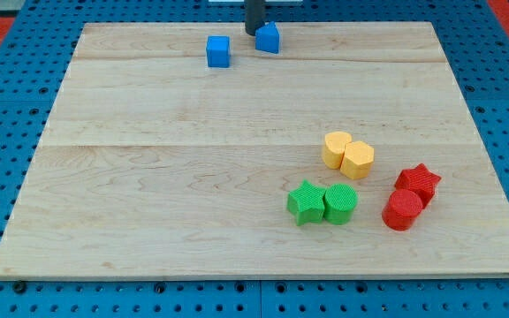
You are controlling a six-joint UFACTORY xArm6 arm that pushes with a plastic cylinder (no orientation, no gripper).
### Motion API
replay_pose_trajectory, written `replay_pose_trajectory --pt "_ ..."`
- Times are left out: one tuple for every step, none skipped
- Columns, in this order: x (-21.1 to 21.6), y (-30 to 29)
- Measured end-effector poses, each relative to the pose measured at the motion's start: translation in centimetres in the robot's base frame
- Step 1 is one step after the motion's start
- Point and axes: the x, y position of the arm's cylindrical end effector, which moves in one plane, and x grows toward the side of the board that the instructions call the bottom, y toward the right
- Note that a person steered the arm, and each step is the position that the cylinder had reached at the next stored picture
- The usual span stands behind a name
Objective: Push blue triangle closer to the green star
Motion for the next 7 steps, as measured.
replay_pose_trajectory --pt "-0.8 0.2" --pt "-0.7 2.6" --pt "3.5 6.4" --pt "10.2 6.0" --pt "7.7 5.4" --pt "4.4 7.1" --pt "2.6 6.7"
